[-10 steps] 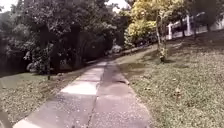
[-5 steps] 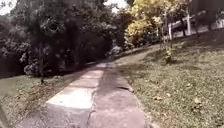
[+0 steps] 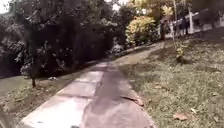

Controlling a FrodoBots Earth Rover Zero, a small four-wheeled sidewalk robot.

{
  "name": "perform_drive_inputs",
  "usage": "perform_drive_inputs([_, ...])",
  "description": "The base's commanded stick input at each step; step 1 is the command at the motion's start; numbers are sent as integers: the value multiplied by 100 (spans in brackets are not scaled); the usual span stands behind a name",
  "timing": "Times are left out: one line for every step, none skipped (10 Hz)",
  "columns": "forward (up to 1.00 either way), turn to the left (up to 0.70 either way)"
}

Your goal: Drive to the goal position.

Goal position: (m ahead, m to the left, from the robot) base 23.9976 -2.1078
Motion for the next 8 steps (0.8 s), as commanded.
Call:
perform_drive_inputs([100, 0])
perform_drive_inputs([100, 0])
perform_drive_inputs([98, 0])
perform_drive_inputs([95, 0])
perform_drive_inputs([95, 0])
perform_drive_inputs([95, 0])
perform_drive_inputs([95, 0])
perform_drive_inputs([95, 0])
